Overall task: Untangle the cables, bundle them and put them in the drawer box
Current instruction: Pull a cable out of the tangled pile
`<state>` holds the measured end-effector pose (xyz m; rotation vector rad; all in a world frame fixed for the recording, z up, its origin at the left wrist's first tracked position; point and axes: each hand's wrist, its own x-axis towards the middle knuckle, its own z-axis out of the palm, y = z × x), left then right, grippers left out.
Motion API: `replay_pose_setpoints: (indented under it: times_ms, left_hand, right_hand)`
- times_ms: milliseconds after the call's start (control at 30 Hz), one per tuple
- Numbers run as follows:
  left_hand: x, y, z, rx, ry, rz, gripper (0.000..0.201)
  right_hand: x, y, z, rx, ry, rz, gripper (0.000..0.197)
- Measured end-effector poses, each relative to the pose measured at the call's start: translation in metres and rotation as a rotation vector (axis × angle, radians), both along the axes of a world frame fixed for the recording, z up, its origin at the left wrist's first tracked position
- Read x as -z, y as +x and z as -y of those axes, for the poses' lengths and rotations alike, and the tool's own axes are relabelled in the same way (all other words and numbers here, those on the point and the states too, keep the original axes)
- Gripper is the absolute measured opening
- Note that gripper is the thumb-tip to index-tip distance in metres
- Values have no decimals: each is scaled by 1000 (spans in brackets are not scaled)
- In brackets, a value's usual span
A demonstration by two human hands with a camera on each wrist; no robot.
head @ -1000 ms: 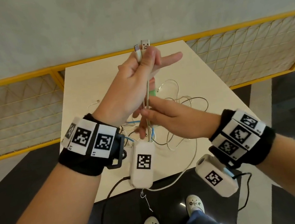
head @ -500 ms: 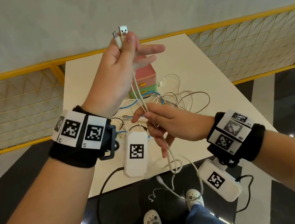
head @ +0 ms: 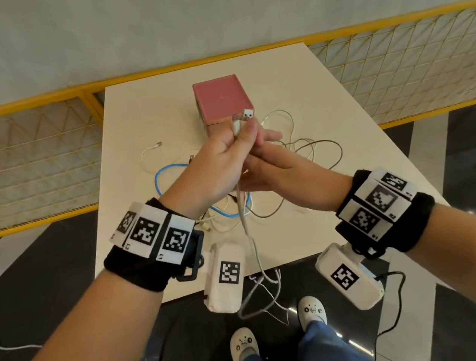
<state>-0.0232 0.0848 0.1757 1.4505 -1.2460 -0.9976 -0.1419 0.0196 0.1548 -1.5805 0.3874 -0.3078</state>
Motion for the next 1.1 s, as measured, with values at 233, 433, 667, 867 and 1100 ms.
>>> replay_pose_setpoints:
  times_ms: [233, 433, 667, 867, 1100]
  left_hand:
    - [-16, 4, 4, -56, -131, -69, 42]
    - [-17, 0, 9, -34, -100, -96, 40]
    - [-11, 1, 27, -189, -144, -78, 38]
    - [-33, 31, 46, -466, -297, -321, 37]
    - [-18, 31, 49, -244, -171, -279, 37]
  right_hand:
    - [-7, 2, 5, 30, -130, 55, 27]
    - [-4, 4, 12, 63, -84, 93, 29]
    - [0, 13, 24, -19, -106, 144, 24]
    - [41, 4, 32, -116, -405, -72, 27]
    - [43, 12, 51, -282, -478, -122, 25]
